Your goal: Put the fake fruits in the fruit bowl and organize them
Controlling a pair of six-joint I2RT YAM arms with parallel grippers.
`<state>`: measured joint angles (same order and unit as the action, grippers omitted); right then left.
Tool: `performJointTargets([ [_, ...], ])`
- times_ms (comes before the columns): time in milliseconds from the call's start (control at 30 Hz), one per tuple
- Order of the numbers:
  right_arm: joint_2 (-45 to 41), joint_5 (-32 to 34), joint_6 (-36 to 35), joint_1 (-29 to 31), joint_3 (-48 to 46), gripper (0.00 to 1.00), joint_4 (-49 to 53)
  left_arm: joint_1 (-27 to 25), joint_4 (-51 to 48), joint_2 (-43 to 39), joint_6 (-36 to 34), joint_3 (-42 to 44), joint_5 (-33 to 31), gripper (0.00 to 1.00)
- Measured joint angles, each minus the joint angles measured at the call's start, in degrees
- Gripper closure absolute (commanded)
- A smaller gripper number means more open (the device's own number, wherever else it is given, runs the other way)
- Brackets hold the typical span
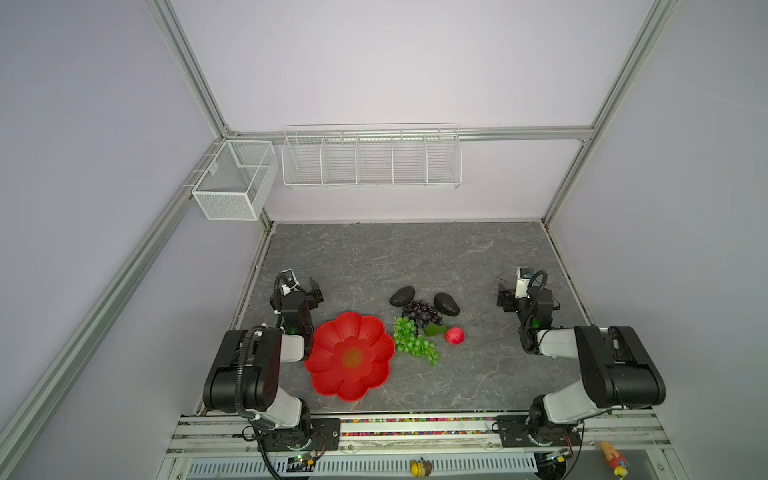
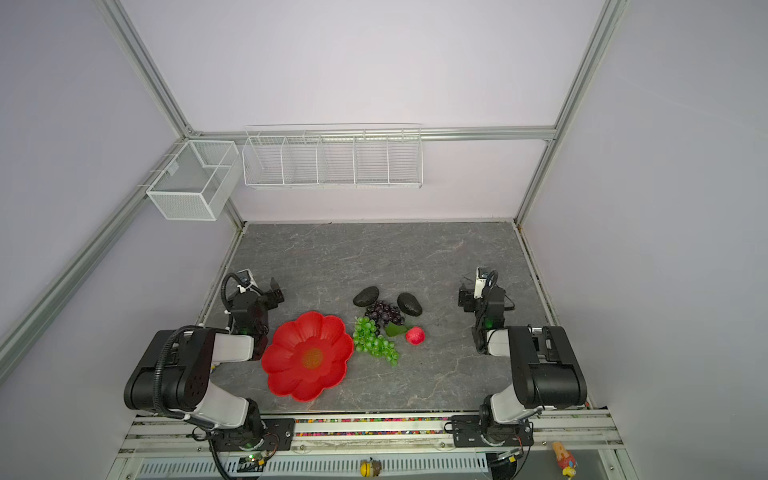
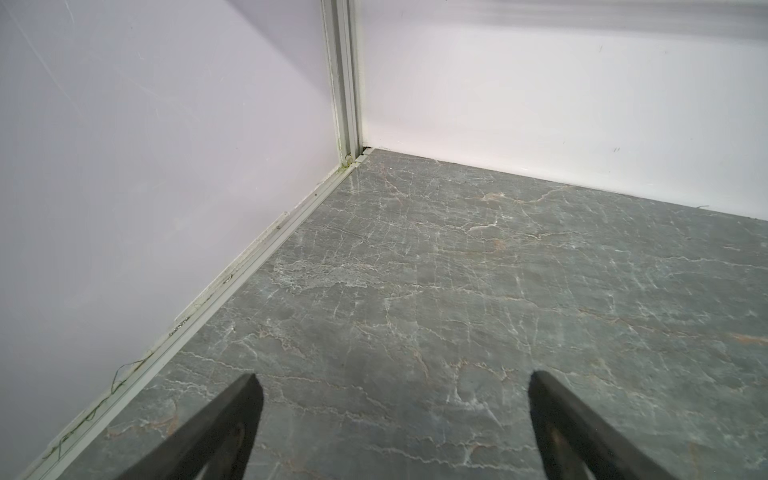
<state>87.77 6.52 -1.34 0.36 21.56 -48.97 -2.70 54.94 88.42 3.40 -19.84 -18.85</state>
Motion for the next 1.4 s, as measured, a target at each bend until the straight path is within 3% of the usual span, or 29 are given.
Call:
performJointTargets([
  [800,0.0,-0.3,0.0,0.0,0.0,0.12,0.1,-0.4,-0.3,0.0,-0.1,-0.3,0.2,0.01],
  [900,-2.4,1.5,0.2,0.2,0.4,0.12,3.6,-0.5,0.9,-1.7,0.0,1.4,-0.5,0.01],
  [967,-7.6,4.7,0.7,1.1,0.5,0.12,8.0,-1.1,-3.3,-7.6,0.1,3.0,-2.3,0.00],
  [1033,-14.9,7.6,1.9,3.1,1.7,0.12,14.3,-2.8,-15.3,-19.3,1.5,1.4,-3.5,0.06],
  [1167,-24.5,8.4,4.8,9.0,9.2,0.12,28.2,-10.3,-36.3,-32.4,7.2,-12.7,-5.3,0.13],
  [1267,-28.2,6.3,6.4,16.0,12.0,0.12,35.5,-18.9,-48.0,-33.1,11.6,-22.5,-3.5,0.13],
  [1400,-30.8,-0.6,8.9,22.6,10.6,0.12,46.1,-27.6,-62.7,-24.7,18.7,-30.8,5.9,0.20],
])
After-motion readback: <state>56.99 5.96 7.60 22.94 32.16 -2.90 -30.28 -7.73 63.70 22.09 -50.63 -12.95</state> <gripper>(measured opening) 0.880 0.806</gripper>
